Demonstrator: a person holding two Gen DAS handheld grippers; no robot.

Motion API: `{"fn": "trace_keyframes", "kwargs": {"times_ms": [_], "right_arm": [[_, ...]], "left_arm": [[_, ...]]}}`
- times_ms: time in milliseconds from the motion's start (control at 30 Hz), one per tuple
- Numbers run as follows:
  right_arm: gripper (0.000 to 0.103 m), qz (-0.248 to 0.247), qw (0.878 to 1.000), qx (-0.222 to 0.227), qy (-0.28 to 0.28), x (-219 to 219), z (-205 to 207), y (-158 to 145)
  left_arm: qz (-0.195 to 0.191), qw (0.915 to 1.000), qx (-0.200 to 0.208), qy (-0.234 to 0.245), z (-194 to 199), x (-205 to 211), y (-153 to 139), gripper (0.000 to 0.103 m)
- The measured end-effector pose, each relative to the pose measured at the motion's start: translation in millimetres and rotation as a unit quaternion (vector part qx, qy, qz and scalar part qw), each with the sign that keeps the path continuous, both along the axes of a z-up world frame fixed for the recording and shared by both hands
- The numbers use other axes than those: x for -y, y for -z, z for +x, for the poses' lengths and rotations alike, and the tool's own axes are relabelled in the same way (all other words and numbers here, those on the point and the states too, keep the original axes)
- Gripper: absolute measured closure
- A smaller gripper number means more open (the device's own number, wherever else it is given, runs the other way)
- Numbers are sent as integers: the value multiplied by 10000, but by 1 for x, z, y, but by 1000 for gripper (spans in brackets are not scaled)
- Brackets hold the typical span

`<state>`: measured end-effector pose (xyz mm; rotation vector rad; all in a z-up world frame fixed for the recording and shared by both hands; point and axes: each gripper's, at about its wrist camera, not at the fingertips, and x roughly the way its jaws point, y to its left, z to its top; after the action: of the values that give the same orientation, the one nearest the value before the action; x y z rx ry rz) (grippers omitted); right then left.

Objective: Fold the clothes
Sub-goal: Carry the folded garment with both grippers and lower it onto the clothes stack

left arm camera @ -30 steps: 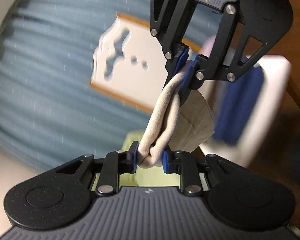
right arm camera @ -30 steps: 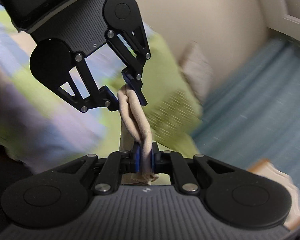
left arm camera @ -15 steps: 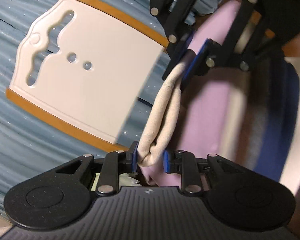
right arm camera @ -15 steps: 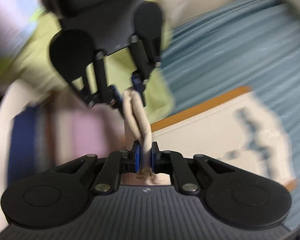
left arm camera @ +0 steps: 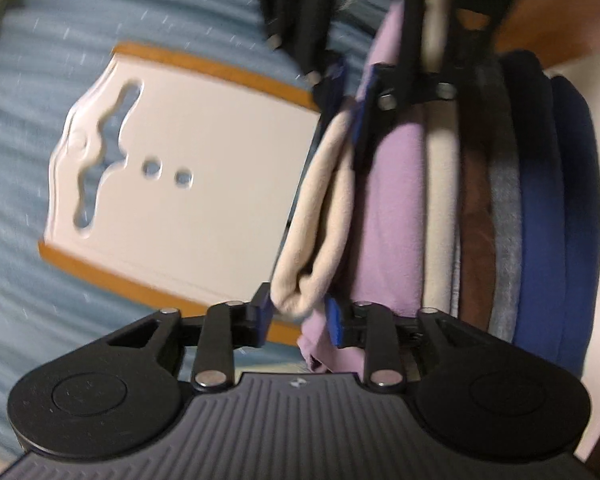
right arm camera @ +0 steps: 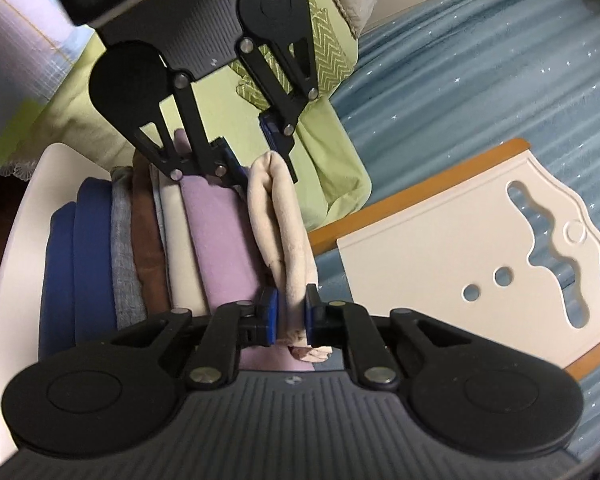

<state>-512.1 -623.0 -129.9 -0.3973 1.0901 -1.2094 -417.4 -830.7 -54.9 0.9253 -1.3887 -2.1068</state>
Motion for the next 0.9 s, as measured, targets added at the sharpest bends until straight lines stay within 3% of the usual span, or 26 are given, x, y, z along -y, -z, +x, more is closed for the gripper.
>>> {"fn": "trace_keyframes", "kwargs": {"times_ms": [67,100,200,367,500,733,900], "right_arm": [[93,-1,10000,-88,-30,-2,2,2],[93,1,9999,-101,-34,-2,2,2],[95,36,9999,-97,-27,10,4,-1],[96,-297,9994,-87,-135,28,13,-17],[96,-116,9992,-54,-380,26,23,-11],[96,-33,9988,-131,-478,8,38,-1],[95,-32,9985,-268,-477,11,43,3]], "left_arm": [[-191,9996,128,147,0,-2,4,64],[-70,9995,245,169,-2,0,3,71],[-45,9998,211,36,0,2,-2,76],[-26,9996,-100,-253,18,5,-8,76],[47,9995,138,-285,30,-7,13,77],[28,9992,122,-369,27,-17,10,74],[363,9981,-237,-446,41,-31,5,67]]}}
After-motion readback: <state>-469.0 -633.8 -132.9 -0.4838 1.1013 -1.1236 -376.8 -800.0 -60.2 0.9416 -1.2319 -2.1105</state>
